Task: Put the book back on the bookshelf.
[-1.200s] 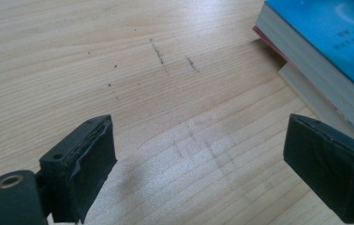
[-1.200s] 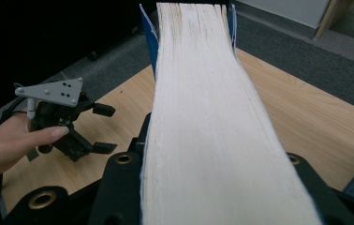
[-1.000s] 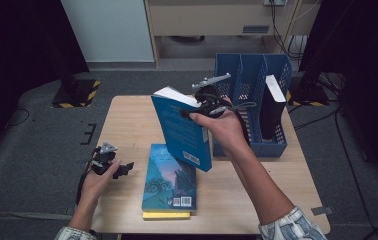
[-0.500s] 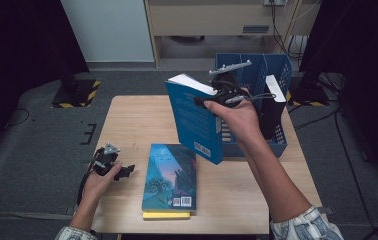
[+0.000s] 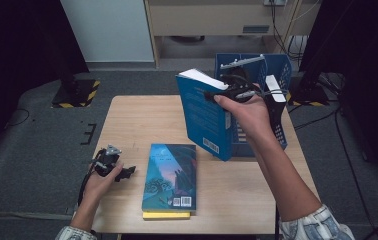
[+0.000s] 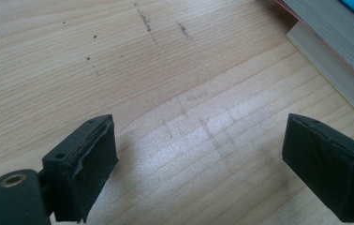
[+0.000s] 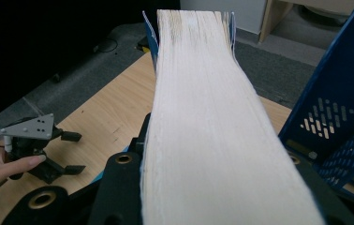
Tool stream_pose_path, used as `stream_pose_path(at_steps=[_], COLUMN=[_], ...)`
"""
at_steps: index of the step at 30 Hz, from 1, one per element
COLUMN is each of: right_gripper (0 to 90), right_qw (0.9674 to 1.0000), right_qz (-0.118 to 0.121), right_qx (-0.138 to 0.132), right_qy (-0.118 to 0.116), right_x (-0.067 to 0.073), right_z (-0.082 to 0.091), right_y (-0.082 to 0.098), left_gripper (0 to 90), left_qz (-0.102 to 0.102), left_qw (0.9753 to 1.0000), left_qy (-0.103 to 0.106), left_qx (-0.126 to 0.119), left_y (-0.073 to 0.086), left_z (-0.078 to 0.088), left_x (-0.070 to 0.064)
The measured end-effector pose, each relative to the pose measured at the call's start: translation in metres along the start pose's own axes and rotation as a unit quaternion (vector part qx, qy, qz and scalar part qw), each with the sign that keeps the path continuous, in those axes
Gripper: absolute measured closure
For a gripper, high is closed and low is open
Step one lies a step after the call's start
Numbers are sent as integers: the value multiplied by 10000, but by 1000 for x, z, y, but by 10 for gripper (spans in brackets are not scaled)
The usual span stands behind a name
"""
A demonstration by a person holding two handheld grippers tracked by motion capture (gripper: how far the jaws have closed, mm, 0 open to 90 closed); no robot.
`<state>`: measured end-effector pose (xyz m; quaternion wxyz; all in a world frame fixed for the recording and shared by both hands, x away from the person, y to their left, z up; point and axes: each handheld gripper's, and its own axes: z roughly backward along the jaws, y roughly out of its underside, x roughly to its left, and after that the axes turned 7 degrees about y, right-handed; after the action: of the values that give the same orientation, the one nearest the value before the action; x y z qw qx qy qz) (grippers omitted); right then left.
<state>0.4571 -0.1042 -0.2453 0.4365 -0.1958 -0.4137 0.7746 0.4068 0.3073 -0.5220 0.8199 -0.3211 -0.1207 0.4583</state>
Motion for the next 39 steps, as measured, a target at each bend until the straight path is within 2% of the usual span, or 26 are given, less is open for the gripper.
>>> stream_pose_path(at_steps=[7,8,9,12,20,23,39], right_gripper=[610,610,610,610,609,609,608], right_qw=[10000,9999,9997,9992,9980,9966,9922], right_qz=[-70,-107,-245,-387,-605,-795,-1201], right_qx=[-49,-51,-71,-85,-121,-165,-328], right_qy=[46,28,-36,-107,-136,-172,-4], right_x=[-8,-10,-14,-19,-30,-38,-65], right_z=[5,6,6,6,6,10,27], right_y=[2,2,4,6,12,15,23], left_gripper=[84,83,83,83,83,83,82], left_qz=[-13,-13,-12,-16,-20,-22,-50], left_qw=[10000,10000,10000,10000,10000,10000,9999], left_qy=[-12,-15,-17,-18,-14,-4,-5], left_qx=[28,27,31,39,50,62,124], left_y=[0,0,0,1,1,1,2], left_z=[-1,-1,-1,-1,-1,-2,-3], left_x=[0,0,0,0,0,0,-1])
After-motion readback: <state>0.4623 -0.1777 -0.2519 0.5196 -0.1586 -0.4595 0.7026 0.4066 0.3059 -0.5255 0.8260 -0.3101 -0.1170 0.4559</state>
